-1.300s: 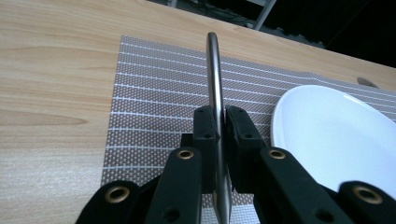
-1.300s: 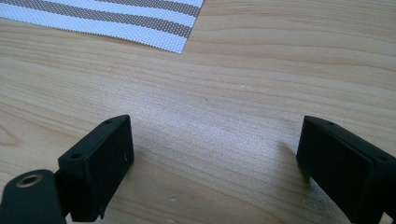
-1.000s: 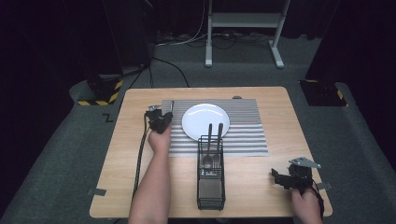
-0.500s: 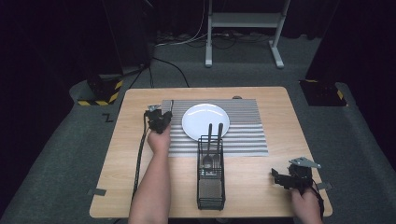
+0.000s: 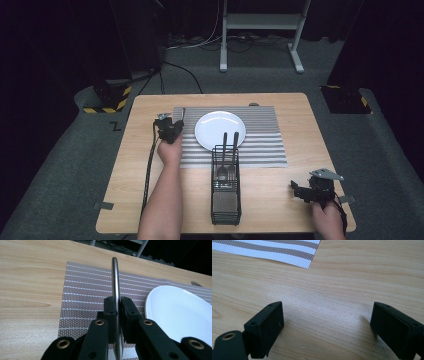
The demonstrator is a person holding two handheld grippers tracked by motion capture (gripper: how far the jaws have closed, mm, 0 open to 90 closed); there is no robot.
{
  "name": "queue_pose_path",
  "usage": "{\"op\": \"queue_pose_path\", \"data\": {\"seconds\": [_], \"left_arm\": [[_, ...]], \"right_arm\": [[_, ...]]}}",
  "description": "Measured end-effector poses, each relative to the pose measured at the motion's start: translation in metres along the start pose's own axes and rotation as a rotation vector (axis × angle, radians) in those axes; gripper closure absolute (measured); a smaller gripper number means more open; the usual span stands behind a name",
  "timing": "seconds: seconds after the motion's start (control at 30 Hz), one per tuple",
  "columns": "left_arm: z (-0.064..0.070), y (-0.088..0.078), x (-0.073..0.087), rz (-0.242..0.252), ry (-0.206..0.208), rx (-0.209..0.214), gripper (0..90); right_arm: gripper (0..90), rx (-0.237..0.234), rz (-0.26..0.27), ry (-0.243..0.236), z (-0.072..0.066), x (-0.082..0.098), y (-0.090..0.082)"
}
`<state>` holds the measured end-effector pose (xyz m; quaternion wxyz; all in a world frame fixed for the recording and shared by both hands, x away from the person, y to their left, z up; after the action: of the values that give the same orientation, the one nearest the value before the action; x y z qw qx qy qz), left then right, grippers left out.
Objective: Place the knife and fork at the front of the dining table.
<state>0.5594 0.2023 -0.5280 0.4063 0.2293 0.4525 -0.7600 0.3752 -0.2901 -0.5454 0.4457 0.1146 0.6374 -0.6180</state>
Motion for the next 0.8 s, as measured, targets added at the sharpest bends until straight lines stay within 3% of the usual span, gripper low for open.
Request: {"op": "queue_pose_path", "data": {"seconds": [0.3,0.43,0.8], "left_arm": [[0.0027,0.0021,0.0006,-0.020,0.028,-0.031,83.2],[0.0028,0.0047,0.0007,-0.041,0.025,-0.037,83.2],[0.0025,0.0049,0.0008,-0.042,0.018,-0.034,82.3]], "right_arm": [[11.3,0.000,0.000,0.000,0.0000,0.0000,0.0000],[11.4,0.000,0.000,0.000,0.0001,0.0001,-0.0001],[11.4,-0.001,0.001,0.000,0.0001,0.0001,-0.0001]]}}
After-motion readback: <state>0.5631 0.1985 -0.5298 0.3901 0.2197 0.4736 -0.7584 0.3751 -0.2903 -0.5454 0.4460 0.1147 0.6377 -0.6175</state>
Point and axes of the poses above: each handheld gripper's, and its own axes: y roughly forward along the jaws, x roughly out of its underside, z roughly to its right, the point moved 3 cm from there along y, roughly forward along the jaws, and after that the axes turned 12 degrees about -y, right-handed, at the moved point
